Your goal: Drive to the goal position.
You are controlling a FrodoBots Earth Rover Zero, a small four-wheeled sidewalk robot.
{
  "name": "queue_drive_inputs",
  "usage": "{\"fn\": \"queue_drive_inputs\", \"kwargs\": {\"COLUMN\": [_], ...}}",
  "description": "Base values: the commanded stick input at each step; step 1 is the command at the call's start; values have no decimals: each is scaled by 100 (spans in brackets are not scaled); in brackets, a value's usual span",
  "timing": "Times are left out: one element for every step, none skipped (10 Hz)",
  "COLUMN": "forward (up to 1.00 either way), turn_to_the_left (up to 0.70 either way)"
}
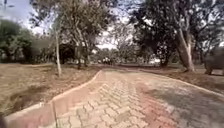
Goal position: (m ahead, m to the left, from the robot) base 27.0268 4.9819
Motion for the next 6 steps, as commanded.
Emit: {"fn": "queue_drive_inputs", "kwargs": {"forward": [85, 85, 85, 85, 85, 85], "turn_to_the_left": [0, 0, 0, 0, 0, 0]}}
